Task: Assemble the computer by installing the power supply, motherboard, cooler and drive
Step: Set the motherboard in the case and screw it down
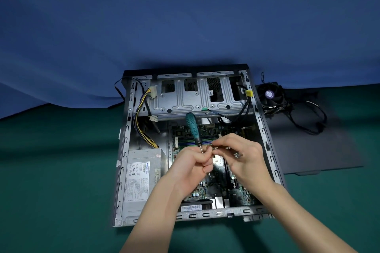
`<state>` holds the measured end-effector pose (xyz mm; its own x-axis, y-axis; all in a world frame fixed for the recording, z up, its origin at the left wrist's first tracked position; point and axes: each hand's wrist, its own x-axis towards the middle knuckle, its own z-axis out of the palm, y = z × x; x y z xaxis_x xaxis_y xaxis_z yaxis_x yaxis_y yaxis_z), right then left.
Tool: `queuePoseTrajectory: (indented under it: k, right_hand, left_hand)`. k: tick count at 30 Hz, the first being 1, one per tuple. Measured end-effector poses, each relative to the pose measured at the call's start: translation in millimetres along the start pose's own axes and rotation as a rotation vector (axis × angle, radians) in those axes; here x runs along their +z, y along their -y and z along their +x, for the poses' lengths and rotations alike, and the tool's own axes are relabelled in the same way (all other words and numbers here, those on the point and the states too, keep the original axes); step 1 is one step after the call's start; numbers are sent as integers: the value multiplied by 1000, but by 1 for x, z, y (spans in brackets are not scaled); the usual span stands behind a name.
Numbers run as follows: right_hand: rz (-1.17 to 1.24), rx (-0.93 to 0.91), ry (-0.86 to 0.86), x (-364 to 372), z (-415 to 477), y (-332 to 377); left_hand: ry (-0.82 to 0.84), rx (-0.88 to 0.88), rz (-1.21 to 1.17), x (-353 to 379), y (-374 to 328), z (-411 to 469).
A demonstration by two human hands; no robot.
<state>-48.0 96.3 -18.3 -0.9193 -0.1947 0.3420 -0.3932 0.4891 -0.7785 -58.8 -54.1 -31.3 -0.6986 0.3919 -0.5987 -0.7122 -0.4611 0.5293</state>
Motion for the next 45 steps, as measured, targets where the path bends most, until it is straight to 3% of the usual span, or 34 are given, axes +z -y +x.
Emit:
queuePoseTrajectory:
  k: [7, 9, 13, 16, 19, 24, 27, 31, 33, 34, 36, 38, 39, 45]
  right_hand:
    - [-37, -18, 18, -4, -3, -1]
    - [-43, 82, -26, -7, -3, -4]
    - [-116, 322, -104, -10, -8, -12]
    - [-283, 323, -165, -6, -13, -11]
    - [-339, 418, -177, 0, -13, -13]
    - [-363, 692, -89, 15, -2, -27]
    - [-282, 865, -129, 24, 8, -39]
    - [-294, 952, -203, 35, 13, -53]
    - [-286, 966, -223, 37, 14, -58]
    - [-278, 980, -233, 38, 14, -60]
    - [-273, 1003, -242, 38, 13, -61]
    - [-276, 999, -239, 39, 13, -61]
    - [-272, 997, -243, 39, 13, -61]
    - [-151, 1044, -275, 35, 13, -71]
  left_hand:
    - [13, -22, 36, -4, 0, 0]
    - [-108, 15, 269, -6, 0, -2]
    - [-346, 158, 1008, -15, 9, -6]
    - [-351, 147, 1364, -21, 16, -1]
    - [-246, 4, 1799, -23, 21, 15]
    - [-105, -132, 2090, -14, 32, 32]
    - [-105, -157, 2236, -11, 30, 37]
    - [-113, -178, 2340, 1, 14, 46]
    - [-255, -22, 2295, 10, 2, 48]
    - [-343, 136, 2236, 15, -3, 47]
    - [-525, 609, 2126, 28, -9, 43]
    - [-572, 1044, 2060, 38, -6, 46]
    - [-565, 1147, 2040, 43, -3, 50]
    - [-607, 1052, 2139, 50, -5, 74]
